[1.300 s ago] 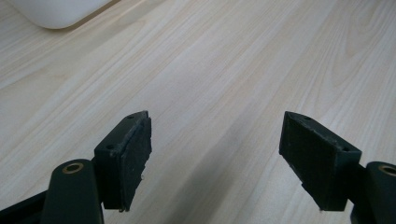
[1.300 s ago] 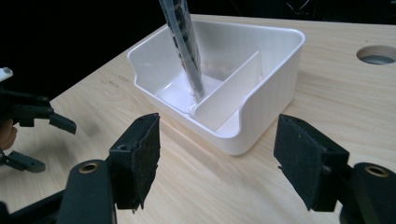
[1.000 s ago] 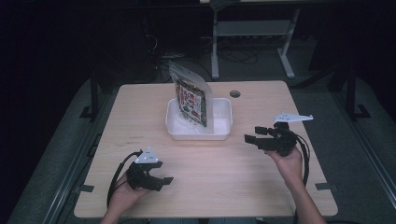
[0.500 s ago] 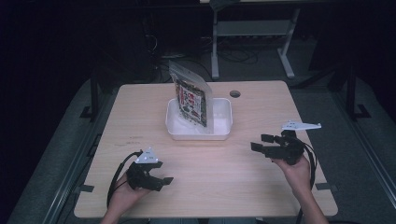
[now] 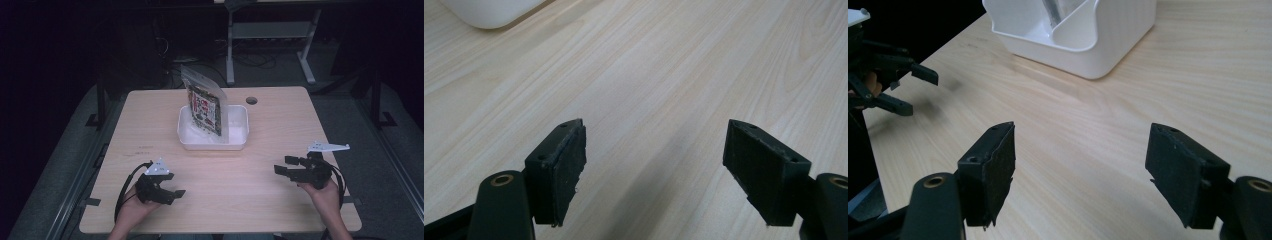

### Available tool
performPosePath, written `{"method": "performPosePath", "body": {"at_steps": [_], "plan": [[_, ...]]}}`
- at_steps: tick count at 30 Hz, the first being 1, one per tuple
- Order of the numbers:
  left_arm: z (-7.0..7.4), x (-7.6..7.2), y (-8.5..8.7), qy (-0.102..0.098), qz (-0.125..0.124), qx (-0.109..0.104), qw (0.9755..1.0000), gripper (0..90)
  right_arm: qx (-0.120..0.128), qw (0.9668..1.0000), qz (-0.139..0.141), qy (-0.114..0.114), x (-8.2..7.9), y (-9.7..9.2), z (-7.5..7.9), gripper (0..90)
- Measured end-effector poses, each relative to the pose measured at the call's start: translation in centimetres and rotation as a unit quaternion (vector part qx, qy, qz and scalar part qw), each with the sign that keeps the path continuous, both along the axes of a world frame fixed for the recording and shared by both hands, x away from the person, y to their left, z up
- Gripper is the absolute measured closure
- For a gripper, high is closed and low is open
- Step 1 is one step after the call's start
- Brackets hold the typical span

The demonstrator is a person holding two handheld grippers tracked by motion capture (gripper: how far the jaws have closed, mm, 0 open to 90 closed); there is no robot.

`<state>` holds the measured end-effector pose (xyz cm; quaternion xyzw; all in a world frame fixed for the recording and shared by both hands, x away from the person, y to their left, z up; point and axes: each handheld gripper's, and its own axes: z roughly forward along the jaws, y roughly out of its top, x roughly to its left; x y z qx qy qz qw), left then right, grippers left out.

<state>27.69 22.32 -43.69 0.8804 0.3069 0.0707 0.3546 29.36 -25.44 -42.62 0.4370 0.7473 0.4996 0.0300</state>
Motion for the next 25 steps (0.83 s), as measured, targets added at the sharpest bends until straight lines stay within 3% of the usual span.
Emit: {"method": "performPosePath", "body": {"at_steps": [19,25], "plan": [[-0.2,-0.2,0.1,0.000,0.005,-0.003,1.0000,24.7,-0.006,0.9996,0.025,0.009,-4.0,-0.4,-1.9,26.1],[-0.2,-0.2,0.2,-0.001,0.006,-0.004,1.0000,24.7,-0.010,0.9995,0.029,0.009,-4.4,-0.3,-2.3,25.0]]}}
